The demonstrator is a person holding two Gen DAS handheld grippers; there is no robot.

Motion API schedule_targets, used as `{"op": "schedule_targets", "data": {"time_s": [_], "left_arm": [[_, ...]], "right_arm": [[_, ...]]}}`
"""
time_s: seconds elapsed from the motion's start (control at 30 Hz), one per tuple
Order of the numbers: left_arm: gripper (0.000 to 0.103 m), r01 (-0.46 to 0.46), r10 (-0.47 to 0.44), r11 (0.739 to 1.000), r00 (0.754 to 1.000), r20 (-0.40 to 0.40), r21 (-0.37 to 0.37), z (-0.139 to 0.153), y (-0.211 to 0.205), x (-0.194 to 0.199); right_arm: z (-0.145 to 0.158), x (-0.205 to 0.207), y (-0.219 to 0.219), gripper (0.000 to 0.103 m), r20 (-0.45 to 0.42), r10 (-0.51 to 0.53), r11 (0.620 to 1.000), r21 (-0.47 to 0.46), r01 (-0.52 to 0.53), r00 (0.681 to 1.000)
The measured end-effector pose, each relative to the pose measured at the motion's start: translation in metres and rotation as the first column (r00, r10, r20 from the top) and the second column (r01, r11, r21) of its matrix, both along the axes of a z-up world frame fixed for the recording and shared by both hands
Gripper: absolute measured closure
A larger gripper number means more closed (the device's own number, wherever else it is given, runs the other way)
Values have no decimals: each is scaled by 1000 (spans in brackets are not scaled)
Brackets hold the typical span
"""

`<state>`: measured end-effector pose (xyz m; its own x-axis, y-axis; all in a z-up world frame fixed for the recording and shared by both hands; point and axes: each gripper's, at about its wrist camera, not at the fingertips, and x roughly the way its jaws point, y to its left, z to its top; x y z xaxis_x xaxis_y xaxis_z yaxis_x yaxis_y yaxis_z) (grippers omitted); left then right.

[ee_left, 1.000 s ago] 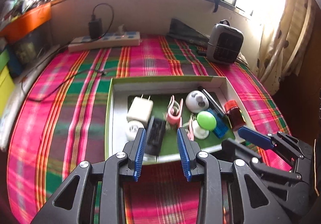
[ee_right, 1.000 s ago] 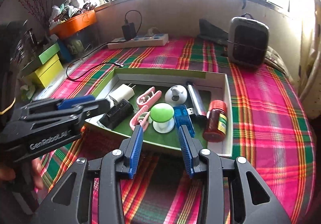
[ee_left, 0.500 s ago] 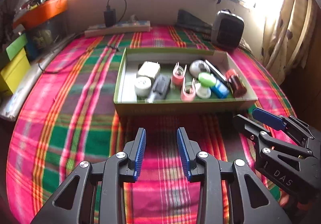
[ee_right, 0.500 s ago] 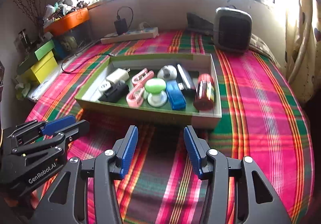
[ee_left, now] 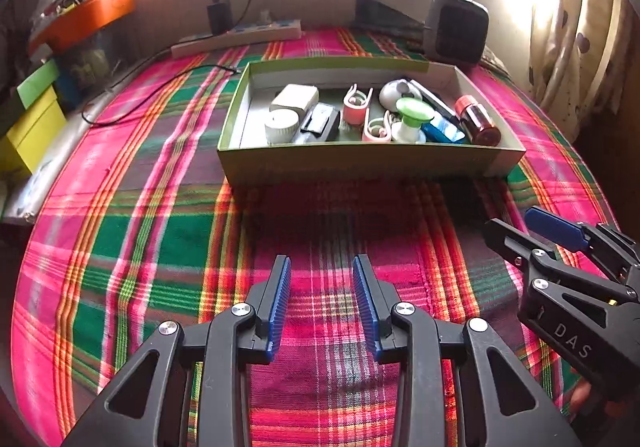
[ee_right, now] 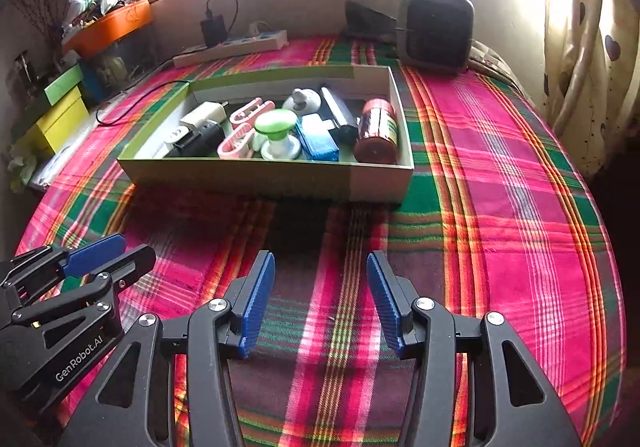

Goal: Organize rigid objects

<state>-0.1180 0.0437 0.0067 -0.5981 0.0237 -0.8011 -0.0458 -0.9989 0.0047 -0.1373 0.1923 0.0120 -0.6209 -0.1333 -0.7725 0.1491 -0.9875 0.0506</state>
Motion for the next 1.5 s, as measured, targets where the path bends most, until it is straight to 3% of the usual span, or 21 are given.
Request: {"op": "schedule_targets", "data": {"time_s": [0.17, 0.8, 0.9, 0.97, 1.0, 1.17, 1.5], "left_arm": [[71, 2, -2, 1000, 1000, -5, -26, -3, 6, 1], [71, -22, 22, 1000, 999, -42, -9, -4, 5, 8], [68, -19, 19, 1000, 999, -42, -11, -4, 6, 8], [56, 7, -7, 1000, 999, -39, 11, -5, 7, 8], [54, 17, -17, 1000, 999, -37, 14, -5, 8, 7], [53, 20, -21, 1000, 999, -36, -14, -6, 14, 7], [53, 20, -21, 1000, 999, -36, -13, -6, 15, 7]], "right_arm": [[-7, 1, 6, 54, 22, -31, 999, 9, 31, 999], [-9, 8, 3, 53, 15, -39, 998, 46, 38, 999], [-9, 8, 3, 53, 15, -40, 998, 48, 39, 999], [-9, 8, 4, 52, 15, -40, 998, 47, 39, 999], [-9, 8, 4, 52, 15, -40, 998, 47, 39, 999], [-10, 7, 6, 44, 18, -58, 997, 52, 57, 998], [-11, 7, 7, 42, 20, -59, 997, 50, 58, 998]]}}
